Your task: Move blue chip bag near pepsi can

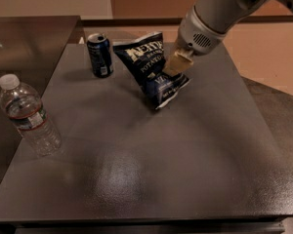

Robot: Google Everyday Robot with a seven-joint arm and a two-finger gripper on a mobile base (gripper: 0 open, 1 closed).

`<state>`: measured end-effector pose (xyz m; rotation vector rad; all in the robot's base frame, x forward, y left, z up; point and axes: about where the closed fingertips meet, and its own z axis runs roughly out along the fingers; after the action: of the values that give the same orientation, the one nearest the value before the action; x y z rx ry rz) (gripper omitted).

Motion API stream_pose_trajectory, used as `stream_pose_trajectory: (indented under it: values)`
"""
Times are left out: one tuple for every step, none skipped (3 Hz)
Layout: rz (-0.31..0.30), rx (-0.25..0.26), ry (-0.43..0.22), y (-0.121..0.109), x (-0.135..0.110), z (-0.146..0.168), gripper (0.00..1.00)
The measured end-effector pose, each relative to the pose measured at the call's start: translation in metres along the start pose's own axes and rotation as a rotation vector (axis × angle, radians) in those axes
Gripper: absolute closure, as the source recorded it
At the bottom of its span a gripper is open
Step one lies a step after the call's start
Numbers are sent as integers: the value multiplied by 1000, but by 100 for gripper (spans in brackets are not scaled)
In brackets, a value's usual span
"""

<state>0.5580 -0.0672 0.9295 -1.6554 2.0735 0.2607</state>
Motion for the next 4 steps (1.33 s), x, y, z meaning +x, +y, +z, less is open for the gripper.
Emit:
stream_pose_trajectory:
  values:
    - [21, 28, -6, -29, -3, 5, 100]
    - [43, 37, -16, -48, -8, 17, 82]
    - [56, 31, -19, -59, -13, 33, 58]
    - [54, 28, -19, -58, -13, 34, 36]
